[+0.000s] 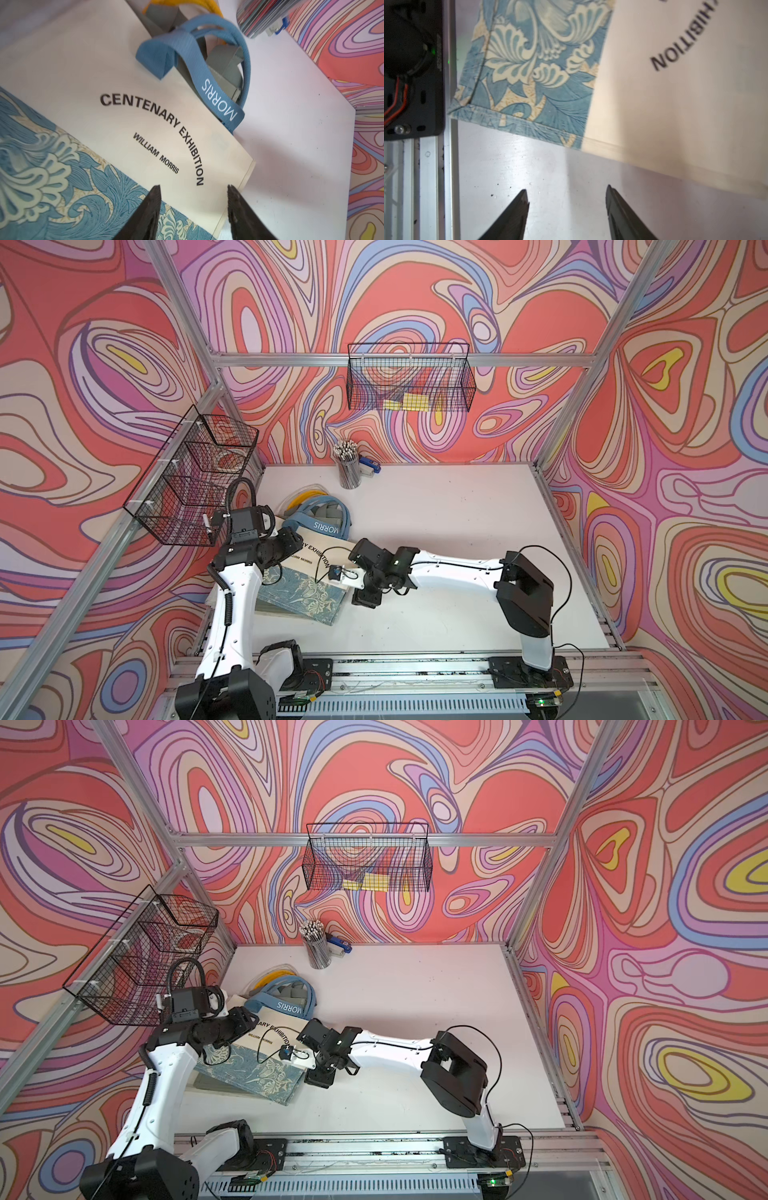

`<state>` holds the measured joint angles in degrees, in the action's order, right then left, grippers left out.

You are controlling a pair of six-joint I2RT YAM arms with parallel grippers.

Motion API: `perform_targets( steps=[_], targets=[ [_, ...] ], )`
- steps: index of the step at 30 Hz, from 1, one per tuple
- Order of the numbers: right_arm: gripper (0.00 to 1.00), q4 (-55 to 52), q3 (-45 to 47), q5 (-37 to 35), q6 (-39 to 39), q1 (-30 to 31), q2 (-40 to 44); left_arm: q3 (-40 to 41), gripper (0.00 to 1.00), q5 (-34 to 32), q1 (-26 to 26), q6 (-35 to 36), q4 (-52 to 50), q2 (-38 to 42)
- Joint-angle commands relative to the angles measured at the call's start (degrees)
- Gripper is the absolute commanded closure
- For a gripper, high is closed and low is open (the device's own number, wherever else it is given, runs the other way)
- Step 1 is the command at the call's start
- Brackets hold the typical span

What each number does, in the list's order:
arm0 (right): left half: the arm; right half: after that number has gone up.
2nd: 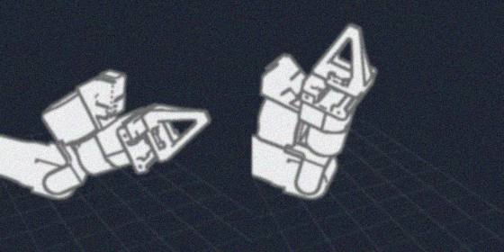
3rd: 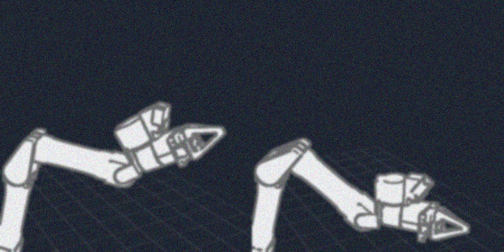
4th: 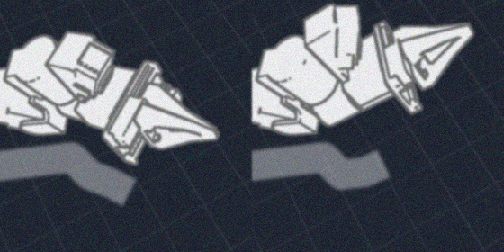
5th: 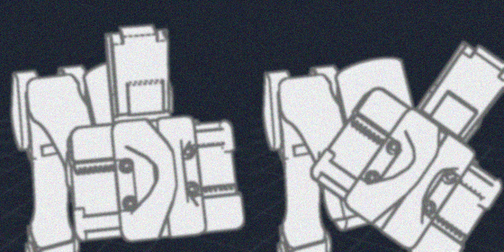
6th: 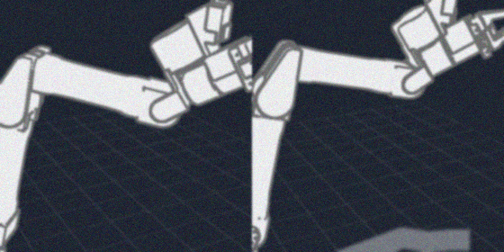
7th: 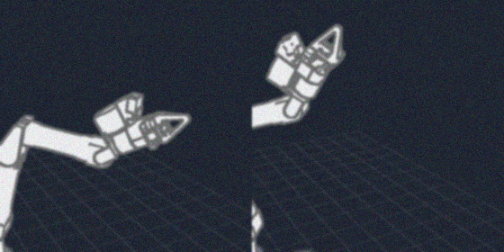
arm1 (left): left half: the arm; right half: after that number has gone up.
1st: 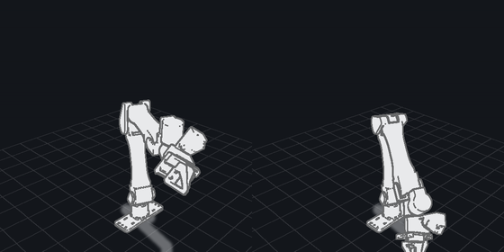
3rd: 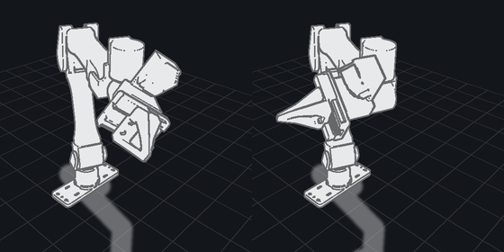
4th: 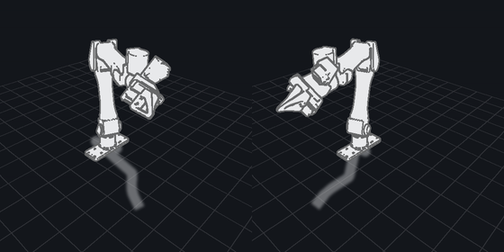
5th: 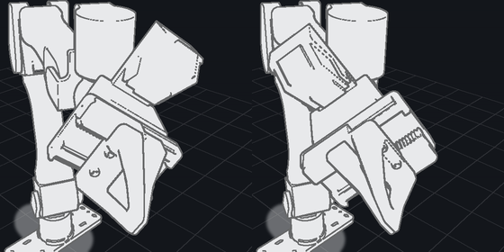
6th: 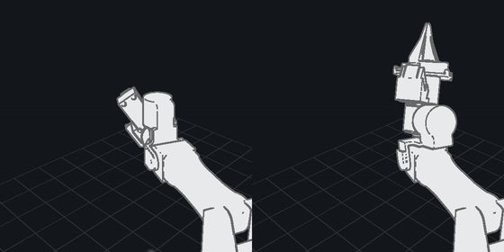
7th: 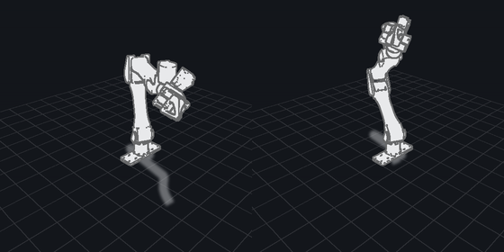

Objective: Put away the canvas bag
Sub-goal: Place the canvas bag at the center of the board.

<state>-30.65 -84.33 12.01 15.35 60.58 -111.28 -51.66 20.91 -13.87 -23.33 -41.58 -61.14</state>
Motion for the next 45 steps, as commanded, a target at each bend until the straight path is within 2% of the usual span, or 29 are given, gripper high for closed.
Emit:
perform_targets(
  steps=[1, 5, 8, 10, 14, 18, 25, 29, 34, 38, 40, 43, 44, 45],
  targets=[
    [0.38, 2.0, -2.4, 7.7, -11.7, -4.6, -0.2, 3.3, 0.51, 4.1, 0.0, -4.0, 3.0, -0.7],
    [0.39, -1.6, -7.7, 14.9, -16.2, -9.0, -5.6, 6.3, 0.52, 3.1, 0.1, -4.9, 4.7, -2.8],
    [0.45, -2.3, -10.0, 22.0, -23.4, -14.1, -8.7, 7.9, 0.52, 1.7, 0.1, -5.4, 5.8, -5.3],
    [0.49, 0.2, -9.7, 26.6, -28.4, -16.6, -9.6, 8.6, 0.51, 0.7, 0.1, -5.4, 5.9, -7.3],
    [0.47, 4.0, -9.5, 30.6, -34.6, -18.0, -10.9, 10.8, 0.51, -0.4, 0.0, -6.4, 8.0, -10.1],
    [0.46, 3.7, -10.3, 32.2, -41.5, -19.4, -14.7, 11.9, 0.5, -0.8, 0.1, -7.1, 9.2, -10.8],
    [0.43, 2.7, -13.6, 33.2, -44.1, -20.1, -19.9, 11.1, 0.47, -1.0, 0.0, -7.3, 9.3, -7.4],
    [0.43, 9.5, -12.1, 34.9, -48.6, -21.1, -20.4, 9.9, 0.47, -1.1, 0.1, -7.2, 8.0, -5.1],
    [0.48, 18.5, -11.1, 36.3, -54.2, -21.1, -20.1, 6.7, 0.46, -2.1, 0.1, -6.3, 5.1, -1.1],
    [0.59, 24.2, -10.7, 38.1, -59.7, -21.2, -22.0, 3.6, 0.46, -3.8, 0.0, -4.5, 2.3, 2.0],
    [0.7, 24.7, -11.2, 38.1, -60.3, -21.1, -22.6, 2.0, 0.45, -4.8, 0.1, -3.1, 0.7, 2.6],
    [0.94, 25.8, -12.2, 38.0, -60.1, -21.2, -22.1, 0.2, 0.45, -6.7, 0.1, -0.9, -1.5, 3.2],
    [0.99, 25.2, -13.1, 37.7, -59.4, -21.2, -21.9, -0.2, 0.44, -7.3, 0.0, -0.2, -2.0, 3.4],
    [1.0, 23.9, -14.7, 37.3, -58.6, -21.2, -22.0, -0.7, 0.44, -7.7, 0.1, 0.1, -2.5, 3.6]
  ],
)
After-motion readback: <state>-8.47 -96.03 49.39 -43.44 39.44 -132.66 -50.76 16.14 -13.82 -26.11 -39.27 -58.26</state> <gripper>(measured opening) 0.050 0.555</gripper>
